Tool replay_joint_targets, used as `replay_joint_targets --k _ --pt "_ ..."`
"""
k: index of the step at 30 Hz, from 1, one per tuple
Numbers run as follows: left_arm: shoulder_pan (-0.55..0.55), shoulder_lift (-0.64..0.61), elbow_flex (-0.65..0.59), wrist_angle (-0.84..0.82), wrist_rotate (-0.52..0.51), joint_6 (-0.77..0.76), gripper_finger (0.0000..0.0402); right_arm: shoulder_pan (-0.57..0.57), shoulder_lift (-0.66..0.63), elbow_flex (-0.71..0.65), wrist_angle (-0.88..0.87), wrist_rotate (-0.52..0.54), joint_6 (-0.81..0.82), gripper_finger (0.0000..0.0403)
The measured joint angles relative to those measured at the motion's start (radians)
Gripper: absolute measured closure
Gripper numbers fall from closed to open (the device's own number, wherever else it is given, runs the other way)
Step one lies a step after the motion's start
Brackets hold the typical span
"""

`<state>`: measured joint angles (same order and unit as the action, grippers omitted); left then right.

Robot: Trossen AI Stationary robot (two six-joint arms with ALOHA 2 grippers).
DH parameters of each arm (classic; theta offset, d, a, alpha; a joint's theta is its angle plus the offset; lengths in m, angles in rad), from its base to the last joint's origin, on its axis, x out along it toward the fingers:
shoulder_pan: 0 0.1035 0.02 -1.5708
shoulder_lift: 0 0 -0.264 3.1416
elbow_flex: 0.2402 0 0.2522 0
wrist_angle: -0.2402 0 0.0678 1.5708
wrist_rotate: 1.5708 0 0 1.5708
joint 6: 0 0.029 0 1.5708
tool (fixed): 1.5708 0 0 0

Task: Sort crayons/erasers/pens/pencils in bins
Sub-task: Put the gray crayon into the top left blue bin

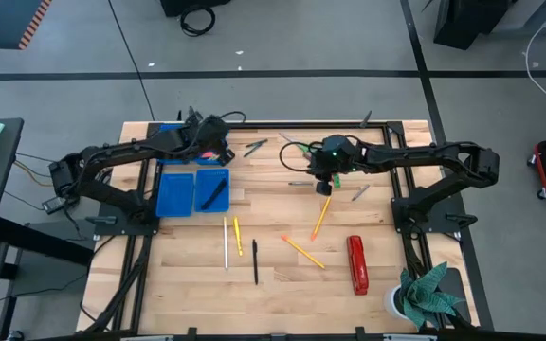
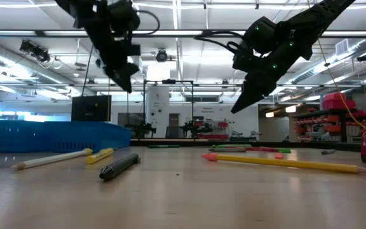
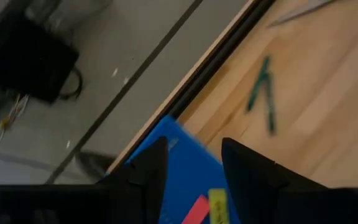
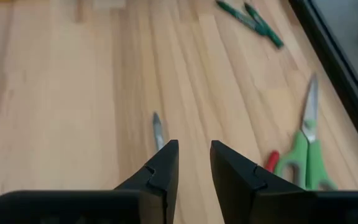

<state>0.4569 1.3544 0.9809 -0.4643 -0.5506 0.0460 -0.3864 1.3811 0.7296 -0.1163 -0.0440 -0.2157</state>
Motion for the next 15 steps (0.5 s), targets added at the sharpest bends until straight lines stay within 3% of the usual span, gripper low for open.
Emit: replay_joint_targets --k 6,11,15 --pt "-0.072 0.0 0.039 -0.012 -0.005 0.045 0.024 0.004 0.0 0.0 -0.005 0.021 0.031 0.0303" --pt "-0.097 0.0 0.055 -0.072 -0.048 0.056 0.0242 0.01 0.0 0.027 0.121 0.133 0.066 0.0303" --pt "-0.106 -0.003 0.055 -0.069 -0.056 0.059 0.0249 0.045 0.025 0.054 0.127 0.143 0.088 0.0304"
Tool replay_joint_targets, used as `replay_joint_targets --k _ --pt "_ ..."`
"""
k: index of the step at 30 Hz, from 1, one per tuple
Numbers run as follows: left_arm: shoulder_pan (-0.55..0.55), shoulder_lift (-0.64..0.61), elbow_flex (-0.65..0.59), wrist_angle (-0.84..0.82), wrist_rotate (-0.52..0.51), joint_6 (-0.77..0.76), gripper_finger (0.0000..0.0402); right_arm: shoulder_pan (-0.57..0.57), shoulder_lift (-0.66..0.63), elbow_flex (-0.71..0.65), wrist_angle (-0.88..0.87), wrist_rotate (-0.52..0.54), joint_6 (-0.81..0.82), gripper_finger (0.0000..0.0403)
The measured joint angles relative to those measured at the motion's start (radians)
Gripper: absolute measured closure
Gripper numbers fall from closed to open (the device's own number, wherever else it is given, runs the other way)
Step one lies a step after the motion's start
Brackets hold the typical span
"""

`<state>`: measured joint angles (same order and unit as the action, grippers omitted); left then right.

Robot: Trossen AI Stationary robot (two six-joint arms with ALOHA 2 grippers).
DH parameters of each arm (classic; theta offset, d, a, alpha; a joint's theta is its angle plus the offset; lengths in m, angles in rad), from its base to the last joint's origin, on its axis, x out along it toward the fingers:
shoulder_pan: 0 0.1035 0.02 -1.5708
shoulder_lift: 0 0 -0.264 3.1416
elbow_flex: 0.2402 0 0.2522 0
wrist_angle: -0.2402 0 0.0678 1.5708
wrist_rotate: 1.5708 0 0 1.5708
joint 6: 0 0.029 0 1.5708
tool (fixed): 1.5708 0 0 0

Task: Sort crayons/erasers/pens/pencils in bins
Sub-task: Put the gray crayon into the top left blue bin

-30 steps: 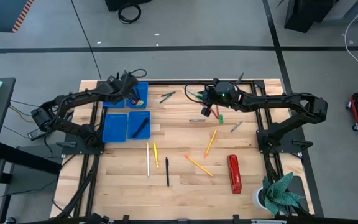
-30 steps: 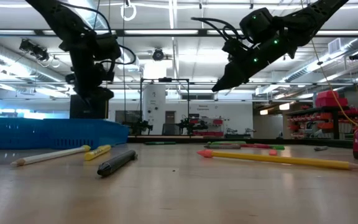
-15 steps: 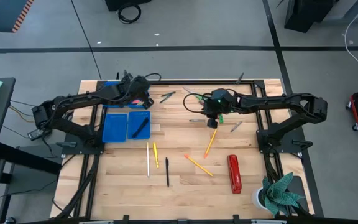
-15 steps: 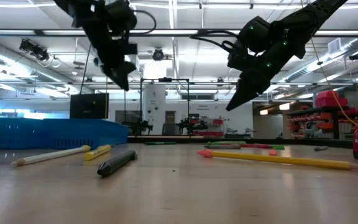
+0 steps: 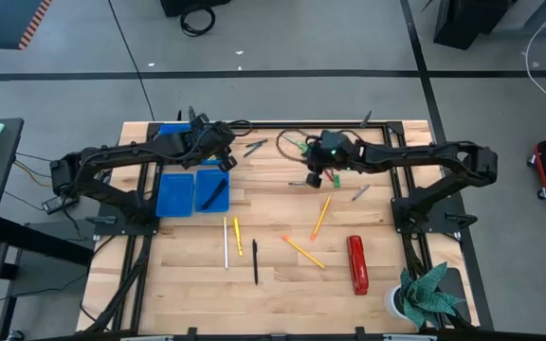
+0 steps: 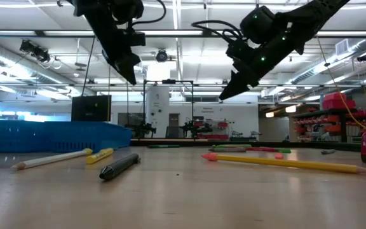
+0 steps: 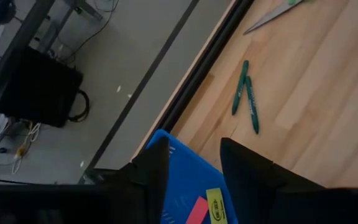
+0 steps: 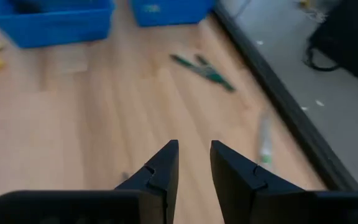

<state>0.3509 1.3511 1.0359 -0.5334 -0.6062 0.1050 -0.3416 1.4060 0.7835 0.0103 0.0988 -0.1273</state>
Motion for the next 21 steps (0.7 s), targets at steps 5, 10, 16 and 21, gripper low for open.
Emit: replay_joint_targets --k 5,10,16,21 --pt "-0.02 -0.005 0.0 0.026 0.001 0.027 0.0259 0.03 0.158 0.072 -0.049 -0.009 0.0 0.0304" --pt "-0.036 -0.007 0.0 0.041 0.0 0.071 0.0267 0.04 0.34 0.204 -0.263 0.011 -0.039 0.0304" --pt "-0.04 -0.007 0.0 0.054 0.0 0.148 0.0267 0.043 0.364 0.335 -0.51 0.046 -0.043 0.0304" --pt "-0.04 -0.007 0.0 0.106 -0.003 0.22 0.0265 0.092 0.333 0.308 -0.525 -0.028 0.002 0.0304"
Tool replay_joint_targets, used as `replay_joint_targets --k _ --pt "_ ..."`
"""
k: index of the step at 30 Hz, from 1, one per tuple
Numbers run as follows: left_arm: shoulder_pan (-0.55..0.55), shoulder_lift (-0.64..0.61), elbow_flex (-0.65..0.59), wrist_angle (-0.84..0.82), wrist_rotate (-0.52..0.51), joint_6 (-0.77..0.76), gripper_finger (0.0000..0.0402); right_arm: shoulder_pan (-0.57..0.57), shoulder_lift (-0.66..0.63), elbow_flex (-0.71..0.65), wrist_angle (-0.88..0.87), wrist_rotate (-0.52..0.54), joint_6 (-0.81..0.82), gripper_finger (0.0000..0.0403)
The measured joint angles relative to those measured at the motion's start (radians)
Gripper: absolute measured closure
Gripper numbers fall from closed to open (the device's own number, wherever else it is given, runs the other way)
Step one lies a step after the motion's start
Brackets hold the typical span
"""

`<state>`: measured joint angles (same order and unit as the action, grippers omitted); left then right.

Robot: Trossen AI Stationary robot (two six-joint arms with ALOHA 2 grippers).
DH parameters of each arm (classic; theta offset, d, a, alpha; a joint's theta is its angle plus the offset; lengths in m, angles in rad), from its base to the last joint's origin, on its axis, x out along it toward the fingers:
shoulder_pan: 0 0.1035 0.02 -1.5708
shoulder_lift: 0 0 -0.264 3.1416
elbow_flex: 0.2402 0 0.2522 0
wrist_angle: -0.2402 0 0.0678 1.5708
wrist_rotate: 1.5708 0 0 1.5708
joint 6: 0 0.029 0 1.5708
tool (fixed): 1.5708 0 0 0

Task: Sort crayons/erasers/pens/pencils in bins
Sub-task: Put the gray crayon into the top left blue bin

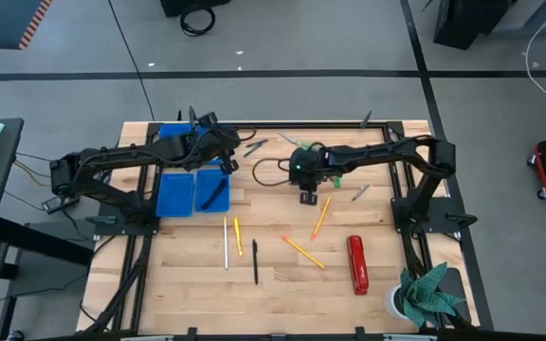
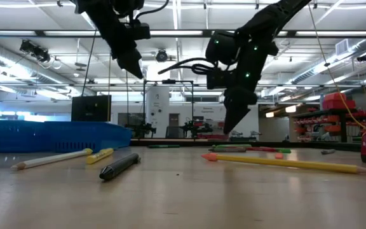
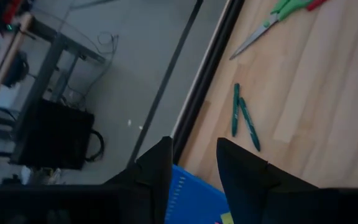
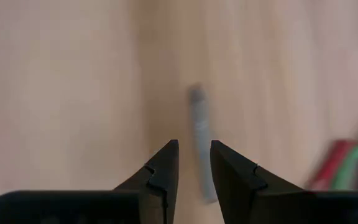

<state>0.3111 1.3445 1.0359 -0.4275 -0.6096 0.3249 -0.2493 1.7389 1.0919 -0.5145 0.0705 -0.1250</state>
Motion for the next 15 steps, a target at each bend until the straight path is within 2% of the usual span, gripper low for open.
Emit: replay_joint_targets --k 8,12,15 --pt "0.0 0.0 0.0 0.065 0.001 0.059 0.0273 0.049 0.007 -0.013 -0.014 -0.008 -0.021 0.0304" --pt "0.0 0.0 0.0 0.064 0.001 0.08 0.027 0.001 0.007 -0.008 -0.005 -0.004 -0.023 0.0303" --pt "0.0 0.0 0.0 0.064 0.001 0.088 0.0267 -0.048 0.018 -0.007 -0.012 -0.045 -0.017 0.0298"
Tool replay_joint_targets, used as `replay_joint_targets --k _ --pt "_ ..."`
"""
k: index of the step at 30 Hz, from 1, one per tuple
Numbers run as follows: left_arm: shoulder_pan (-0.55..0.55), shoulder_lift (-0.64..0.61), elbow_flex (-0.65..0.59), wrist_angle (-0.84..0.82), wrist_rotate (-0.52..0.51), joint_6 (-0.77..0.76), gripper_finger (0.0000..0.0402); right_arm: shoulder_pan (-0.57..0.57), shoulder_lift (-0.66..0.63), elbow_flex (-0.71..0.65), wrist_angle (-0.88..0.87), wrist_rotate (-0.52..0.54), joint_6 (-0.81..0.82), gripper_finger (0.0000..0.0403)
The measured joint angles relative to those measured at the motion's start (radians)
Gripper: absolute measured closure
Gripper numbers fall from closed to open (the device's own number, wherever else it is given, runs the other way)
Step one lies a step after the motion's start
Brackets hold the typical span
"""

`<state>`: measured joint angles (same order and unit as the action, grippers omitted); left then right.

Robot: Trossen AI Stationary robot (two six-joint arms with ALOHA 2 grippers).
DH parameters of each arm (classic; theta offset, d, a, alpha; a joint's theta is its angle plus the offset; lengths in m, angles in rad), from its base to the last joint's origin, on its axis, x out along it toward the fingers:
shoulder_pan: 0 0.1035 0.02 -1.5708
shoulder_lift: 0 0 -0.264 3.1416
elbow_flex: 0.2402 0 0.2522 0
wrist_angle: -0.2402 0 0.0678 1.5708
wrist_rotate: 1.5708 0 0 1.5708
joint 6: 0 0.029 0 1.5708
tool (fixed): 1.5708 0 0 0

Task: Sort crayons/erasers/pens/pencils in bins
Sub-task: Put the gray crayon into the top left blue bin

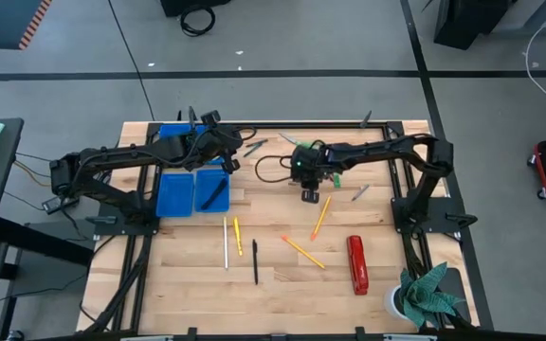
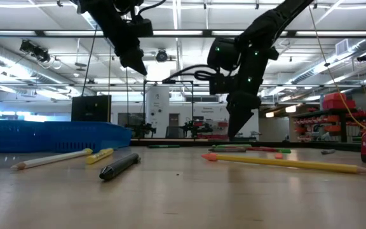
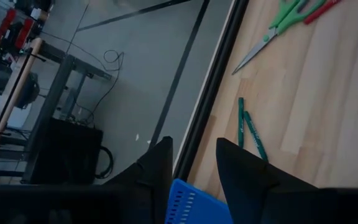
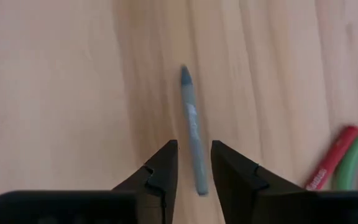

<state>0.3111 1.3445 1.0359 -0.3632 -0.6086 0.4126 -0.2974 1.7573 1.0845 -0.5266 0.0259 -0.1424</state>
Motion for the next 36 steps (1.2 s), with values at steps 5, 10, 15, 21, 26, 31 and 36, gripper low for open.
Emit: replay_joint_targets --k 5,10,15,21,26,31,36 --pt "0.009 0.0 0.0 -0.001 -0.001 0.0 0.0272 -0.031 0.01 -0.001 0.003 -0.023 -0.014 0.0283" --pt "0.03 0.0 0.0 -0.001 -0.004 -0.001 0.028 -0.027 0.01 -0.008 0.003 -0.027 -0.015 0.0281" --pt "0.042 0.0 0.0 -0.002 -0.005 -0.019 0.0278 -0.032 0.01 -0.041 0.012 -0.026 -0.019 0.0287" --pt "0.044 0.0 0.0 -0.001 -0.004 -0.024 0.0284 -0.046 0.01 -0.096 0.06 -0.016 -0.035 0.029" --pt "0.044 0.0 0.0 -0.001 -0.005 -0.027 0.0287 -0.058 0.006 -0.118 0.094 -0.016 -0.036 0.029" --pt "0.044 0.0 0.0 -0.001 -0.004 -0.027 0.0284 -0.059 0.006 -0.121 0.098 -0.017 -0.043 0.029" --pt "0.044 0.0 0.0 -0.001 -0.004 -0.027 0.0286 -0.059 0.006 -0.121 0.098 -0.015 -0.047 0.0293"
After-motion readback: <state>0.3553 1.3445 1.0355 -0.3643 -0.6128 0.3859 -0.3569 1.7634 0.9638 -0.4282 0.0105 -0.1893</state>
